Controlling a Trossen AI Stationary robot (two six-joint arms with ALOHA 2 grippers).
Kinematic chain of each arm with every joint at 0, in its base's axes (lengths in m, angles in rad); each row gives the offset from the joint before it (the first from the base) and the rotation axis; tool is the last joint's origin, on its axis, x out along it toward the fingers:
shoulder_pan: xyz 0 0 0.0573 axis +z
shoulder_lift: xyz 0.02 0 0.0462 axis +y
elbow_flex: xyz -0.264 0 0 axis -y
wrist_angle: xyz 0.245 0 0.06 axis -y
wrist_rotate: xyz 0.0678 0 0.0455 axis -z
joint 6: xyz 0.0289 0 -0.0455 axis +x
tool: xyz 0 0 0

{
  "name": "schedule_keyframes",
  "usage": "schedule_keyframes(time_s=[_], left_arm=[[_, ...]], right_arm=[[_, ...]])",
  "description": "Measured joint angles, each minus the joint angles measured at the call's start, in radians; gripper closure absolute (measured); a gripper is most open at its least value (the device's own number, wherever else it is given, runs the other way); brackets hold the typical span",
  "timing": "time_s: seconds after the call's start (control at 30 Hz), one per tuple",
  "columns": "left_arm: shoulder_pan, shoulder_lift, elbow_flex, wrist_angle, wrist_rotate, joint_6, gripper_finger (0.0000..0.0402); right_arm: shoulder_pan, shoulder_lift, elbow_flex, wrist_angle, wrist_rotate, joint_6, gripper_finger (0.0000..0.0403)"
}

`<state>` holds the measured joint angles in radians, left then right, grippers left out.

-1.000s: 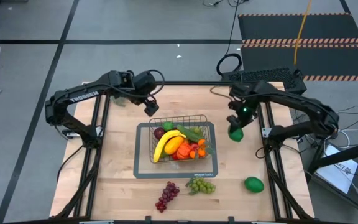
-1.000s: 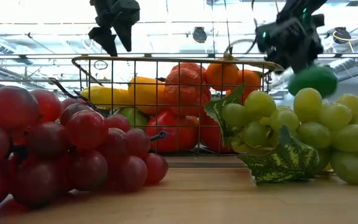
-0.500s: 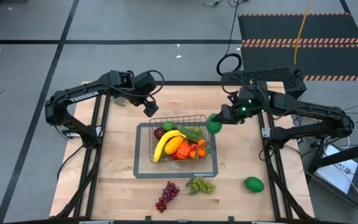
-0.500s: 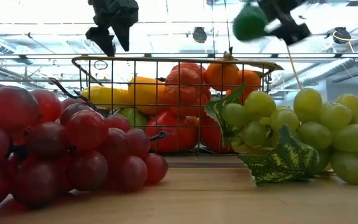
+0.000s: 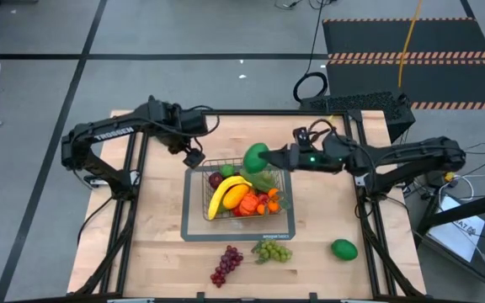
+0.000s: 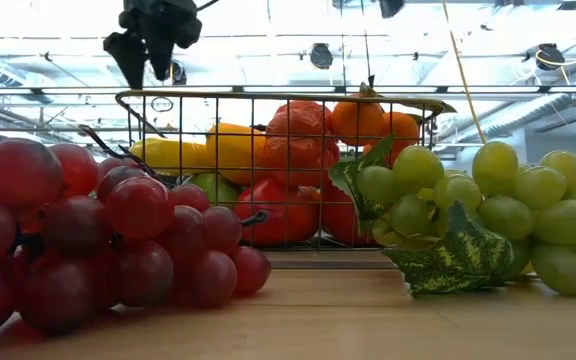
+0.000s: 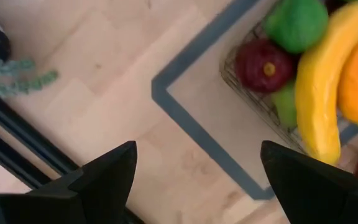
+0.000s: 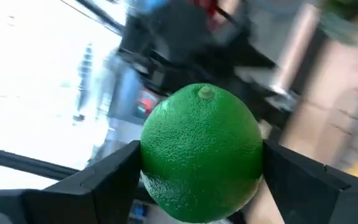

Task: Build produce basket
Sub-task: Put the top lime into the gold wire basket

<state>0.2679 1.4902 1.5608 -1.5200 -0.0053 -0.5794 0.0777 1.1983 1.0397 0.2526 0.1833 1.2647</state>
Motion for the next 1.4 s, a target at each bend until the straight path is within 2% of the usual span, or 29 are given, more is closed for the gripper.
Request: schedule_keyframes(time_s=[0.1, 0.2, 0.77, 0.87, 1.03, 1.23, 1.4], left_arm=[[-0.029, 0.000, 0.000, 0.000, 0.009, -0.014, 0.0062], [-0.056, 0.000, 0.000, 0.005, 0.009, -0.026, 0.0062], [-0.168, 0.000, 0.000, 0.151, 0.009, -0.155, 0.0062], [-0.180, 0.000, 0.000, 0.171, 0.009, -0.186, 0.0062], [-0.204, 0.000, 0.000, 0.205, 0.009, -0.282, 0.0062], [-0.219, 0.000, 0.000, 0.299, 0.005, -0.387, 0.0062], [-0.221, 0.000, 0.000, 0.400, 0.013, -0.442, 0.0062]], right_arm=[[0.019, 0.033, 0.001, 0.145, 0.037, -0.055, 0.0101], [0.038, 0.054, 0.046, 0.168, 0.060, -0.113, 0.0101], [0.061, 0.075, 0.466, -0.160, 0.052, -0.591, 0.0101], [0.050, 0.054, 0.489, -0.183, 0.034, -0.678, 0.0101], [0.012, -0.013, 0.491, -0.225, -0.080, -0.750, 0.0101], [-0.013, -0.106, 0.492, -0.383, -0.080, -0.806, 0.0101], [-0.013, -0.165, 0.492, -0.442, -0.081, -0.902, 0.0101]])
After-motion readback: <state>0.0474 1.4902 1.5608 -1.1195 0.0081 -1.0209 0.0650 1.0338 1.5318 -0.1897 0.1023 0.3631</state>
